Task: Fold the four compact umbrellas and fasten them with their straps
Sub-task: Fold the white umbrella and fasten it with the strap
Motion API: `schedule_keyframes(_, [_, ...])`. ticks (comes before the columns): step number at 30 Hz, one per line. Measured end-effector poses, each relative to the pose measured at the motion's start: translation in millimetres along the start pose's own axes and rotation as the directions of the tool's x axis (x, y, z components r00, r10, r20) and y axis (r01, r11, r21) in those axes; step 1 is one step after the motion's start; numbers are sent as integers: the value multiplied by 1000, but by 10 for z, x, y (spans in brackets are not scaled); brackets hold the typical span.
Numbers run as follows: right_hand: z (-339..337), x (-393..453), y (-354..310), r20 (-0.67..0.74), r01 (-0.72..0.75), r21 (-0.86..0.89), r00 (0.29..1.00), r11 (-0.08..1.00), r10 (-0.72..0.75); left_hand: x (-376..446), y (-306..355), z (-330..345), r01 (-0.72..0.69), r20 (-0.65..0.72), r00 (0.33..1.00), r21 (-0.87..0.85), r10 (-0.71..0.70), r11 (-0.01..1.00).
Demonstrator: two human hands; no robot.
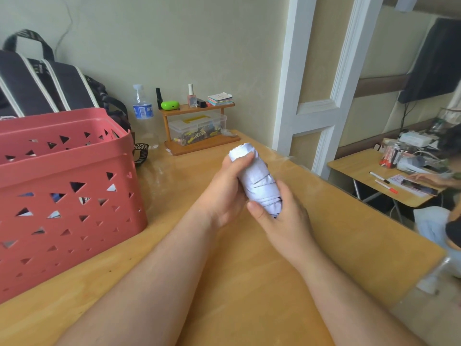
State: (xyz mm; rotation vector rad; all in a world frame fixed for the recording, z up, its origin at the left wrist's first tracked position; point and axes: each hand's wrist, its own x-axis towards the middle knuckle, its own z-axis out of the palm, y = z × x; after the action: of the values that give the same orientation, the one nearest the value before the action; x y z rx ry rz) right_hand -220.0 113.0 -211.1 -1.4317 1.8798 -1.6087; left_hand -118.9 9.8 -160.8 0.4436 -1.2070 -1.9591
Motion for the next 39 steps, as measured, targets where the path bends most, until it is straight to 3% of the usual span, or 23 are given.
schedule_keyframes(3, [24, -26, -22, 115, -30, 85, 993, 996, 20, 14, 56, -66, -47, -48, 998, 92, 51, 995])
schedule_keyframes(9, [29, -58, -121, 302, -210, 390, 949, 897, 91, -22, 160, -30, -19, -25, 1000, -64, 18, 998])
schedule_keyframes(16, [-13, -65, -150, 426, -332, 493, 898, 804, 110, -50, 183, 21, -31, 10, 999, 26, 31, 999])
schedule_keyframes(19, [0, -58, -184, 366, -364, 446, 908, 817, 205, -82, 204, 43, -31, 128, 992, 88, 20, 996])
schedule_keyframes(23, [-24, -43, -172, 356, -383, 464, 906, 798, 228, -125, 297, 65, 72, 194, 978, 31, -77, 997])
schedule_keyframes(27, [-37, -41, -165, 367, -412, 463, 895, 785, 253, -67, 287, -6, -5, 133, 991, 115, -10, 993])
schedule_keyframes(32, [-29, -42, -156, 185, -300, 410, 952, 861, 244, -79, 321, -58, -148, 131, 985, 344, 109, 927])
schedule_keyframes(39, [-32, -30, -85, 21, -171, 263, 985, 950, 171, -59, 319, -98, -206, 183, 972, 335, 151, 920])
